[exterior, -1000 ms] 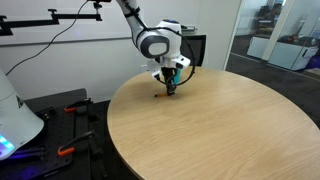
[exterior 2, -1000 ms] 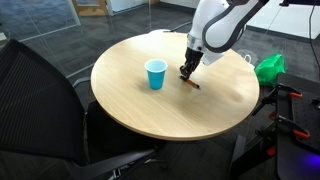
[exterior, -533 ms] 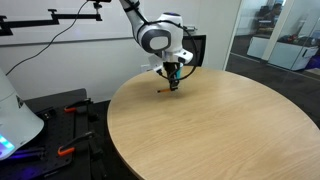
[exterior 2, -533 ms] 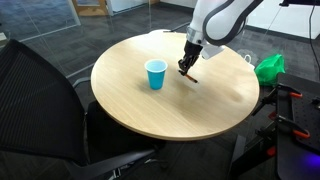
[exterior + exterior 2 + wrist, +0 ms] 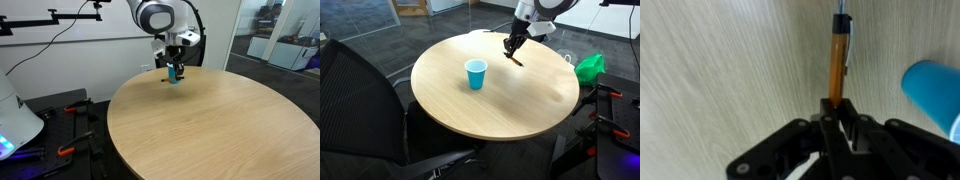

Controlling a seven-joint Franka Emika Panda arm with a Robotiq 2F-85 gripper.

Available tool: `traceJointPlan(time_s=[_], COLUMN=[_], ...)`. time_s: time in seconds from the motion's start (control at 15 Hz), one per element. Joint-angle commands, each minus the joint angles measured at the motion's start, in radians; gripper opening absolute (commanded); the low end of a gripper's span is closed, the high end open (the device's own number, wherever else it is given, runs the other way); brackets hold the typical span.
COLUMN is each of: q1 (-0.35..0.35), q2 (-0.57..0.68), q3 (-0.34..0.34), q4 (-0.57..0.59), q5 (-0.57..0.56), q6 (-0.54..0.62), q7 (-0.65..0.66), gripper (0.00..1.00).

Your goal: Put the pen inside the light blue cup

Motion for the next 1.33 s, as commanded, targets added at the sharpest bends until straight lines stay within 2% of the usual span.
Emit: traceJointPlan(time_s=[0.0, 0.2, 0.4, 0.53, 0.73, 0.93, 1.0, 1.07, 1.27], q1=[0.015, 0.011, -0.005, -0.019, -0.057, -0.083, -0.061, -0.066, -0.066], q2=[-0.126, -0.185, -0.225, -0.244, -0.269, -0.279, -0.254, -0.256, -0.251], q3=[-0.044, -0.057, -0.040, -0.023, 0.014, 0.022, 0.012, 0.012, 0.012], q4=[-0.043, -0.033, -0.021, -0.018, -0.013, 0.011, 0.000, 0.002, 0.001], q5=[-0.048, -0.103, -0.132, -0.113, 0.026, 0.116, 0.067, 0.074, 0.074], q6=[-0.151, -0.251, -0.317, -0.347, -0.393, -0.519, -0.440, -0.452, -0.450], q7=[0.084, 0.110, 0.053, -0.034, -0.300, -0.505, -0.400, -0.419, -0.418], gripper=[0.04, 0.04, 0.04, 0.04, 0.04, 0.04, 0.04, 0.14, 0.14])
